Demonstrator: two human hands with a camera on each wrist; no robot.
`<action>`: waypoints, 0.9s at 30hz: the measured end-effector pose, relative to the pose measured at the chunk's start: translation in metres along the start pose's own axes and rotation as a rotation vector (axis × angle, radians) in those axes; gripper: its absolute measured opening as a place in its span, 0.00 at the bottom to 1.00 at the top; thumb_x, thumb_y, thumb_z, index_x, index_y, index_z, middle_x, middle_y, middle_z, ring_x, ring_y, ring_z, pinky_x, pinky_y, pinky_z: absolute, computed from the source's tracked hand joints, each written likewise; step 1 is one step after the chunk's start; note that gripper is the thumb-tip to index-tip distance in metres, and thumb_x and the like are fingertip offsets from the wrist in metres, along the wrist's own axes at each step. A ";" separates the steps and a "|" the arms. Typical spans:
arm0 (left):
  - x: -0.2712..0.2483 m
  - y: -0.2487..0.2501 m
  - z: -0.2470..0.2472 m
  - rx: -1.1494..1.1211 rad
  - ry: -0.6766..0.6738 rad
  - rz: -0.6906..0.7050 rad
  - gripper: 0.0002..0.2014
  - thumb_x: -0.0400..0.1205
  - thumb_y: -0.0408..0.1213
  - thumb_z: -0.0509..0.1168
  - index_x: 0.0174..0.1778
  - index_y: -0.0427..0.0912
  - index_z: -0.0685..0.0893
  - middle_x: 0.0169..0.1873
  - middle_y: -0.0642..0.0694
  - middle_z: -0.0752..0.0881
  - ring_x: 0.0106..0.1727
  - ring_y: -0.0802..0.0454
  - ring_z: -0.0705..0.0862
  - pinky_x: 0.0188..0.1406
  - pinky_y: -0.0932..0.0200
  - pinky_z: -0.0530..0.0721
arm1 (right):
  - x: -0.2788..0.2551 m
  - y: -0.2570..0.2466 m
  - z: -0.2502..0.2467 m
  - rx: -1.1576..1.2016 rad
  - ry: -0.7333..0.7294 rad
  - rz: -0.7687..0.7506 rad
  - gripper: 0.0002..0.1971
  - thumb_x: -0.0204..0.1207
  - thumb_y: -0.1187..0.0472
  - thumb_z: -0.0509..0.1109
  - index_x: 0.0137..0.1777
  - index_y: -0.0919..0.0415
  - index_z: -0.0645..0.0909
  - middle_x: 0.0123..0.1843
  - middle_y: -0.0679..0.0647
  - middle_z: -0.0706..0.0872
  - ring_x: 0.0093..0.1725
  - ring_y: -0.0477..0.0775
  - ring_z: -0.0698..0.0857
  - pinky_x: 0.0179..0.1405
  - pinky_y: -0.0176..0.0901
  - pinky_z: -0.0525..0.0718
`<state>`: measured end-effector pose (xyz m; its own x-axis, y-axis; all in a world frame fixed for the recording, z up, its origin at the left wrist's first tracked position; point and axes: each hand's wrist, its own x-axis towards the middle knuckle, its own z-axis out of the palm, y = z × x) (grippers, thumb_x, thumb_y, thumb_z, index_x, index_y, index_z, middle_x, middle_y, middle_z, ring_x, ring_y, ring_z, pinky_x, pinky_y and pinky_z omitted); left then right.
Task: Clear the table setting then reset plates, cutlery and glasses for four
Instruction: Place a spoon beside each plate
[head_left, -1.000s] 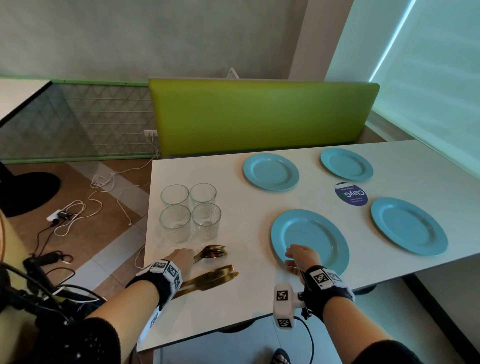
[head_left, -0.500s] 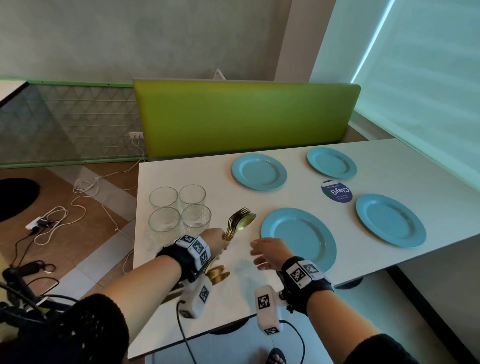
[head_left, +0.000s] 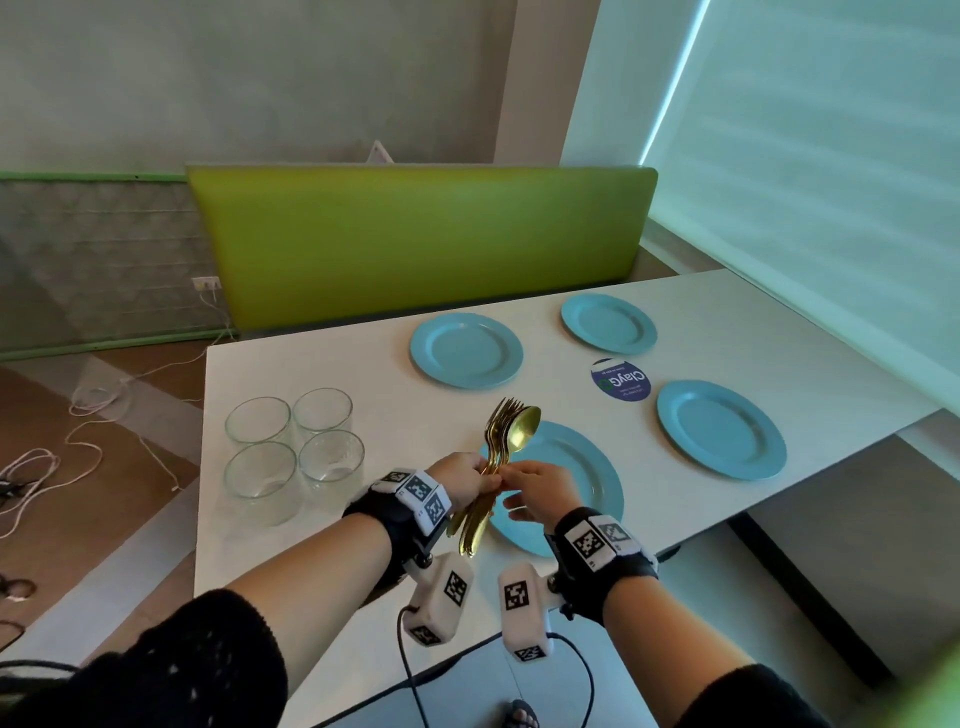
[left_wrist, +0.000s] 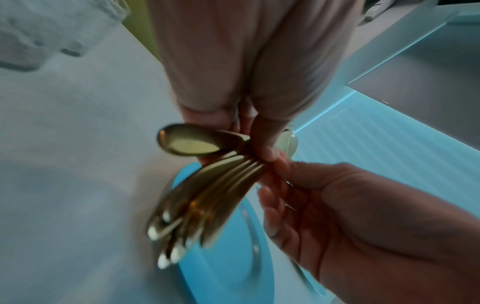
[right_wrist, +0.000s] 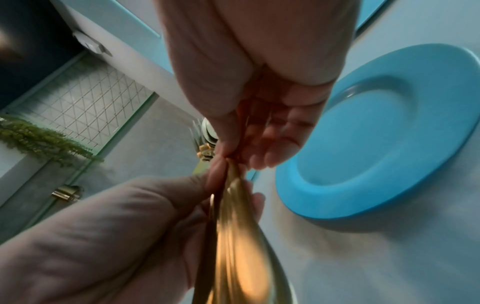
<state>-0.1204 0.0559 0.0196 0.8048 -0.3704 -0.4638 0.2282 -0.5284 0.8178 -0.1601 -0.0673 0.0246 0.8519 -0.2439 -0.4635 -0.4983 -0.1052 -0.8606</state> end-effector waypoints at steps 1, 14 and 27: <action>0.004 0.004 0.003 -0.013 0.008 -0.003 0.11 0.81 0.39 0.65 0.54 0.36 0.83 0.51 0.37 0.88 0.50 0.42 0.87 0.60 0.47 0.84 | 0.005 0.000 -0.005 0.013 0.010 0.003 0.08 0.80 0.63 0.67 0.39 0.59 0.82 0.34 0.53 0.85 0.28 0.49 0.80 0.27 0.37 0.81; 0.083 0.067 0.005 -0.063 0.169 -0.083 0.05 0.83 0.33 0.61 0.43 0.37 0.78 0.35 0.43 0.84 0.32 0.47 0.84 0.40 0.57 0.83 | 0.096 0.013 -0.145 -0.289 0.171 0.160 0.10 0.76 0.63 0.70 0.33 0.58 0.81 0.30 0.55 0.82 0.25 0.51 0.77 0.23 0.39 0.76; 0.158 0.102 0.038 -0.096 0.248 -0.150 0.04 0.83 0.32 0.61 0.47 0.36 0.80 0.36 0.45 0.84 0.38 0.43 0.84 0.47 0.55 0.83 | 0.167 0.020 -0.194 -0.759 0.008 0.208 0.09 0.72 0.56 0.74 0.32 0.52 0.80 0.45 0.56 0.88 0.48 0.55 0.86 0.58 0.50 0.86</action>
<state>0.0089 -0.0855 0.0163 0.8646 -0.0896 -0.4945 0.3961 -0.4840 0.7803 -0.0591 -0.2972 -0.0295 0.7294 -0.3377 -0.5950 -0.6236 -0.6858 -0.3753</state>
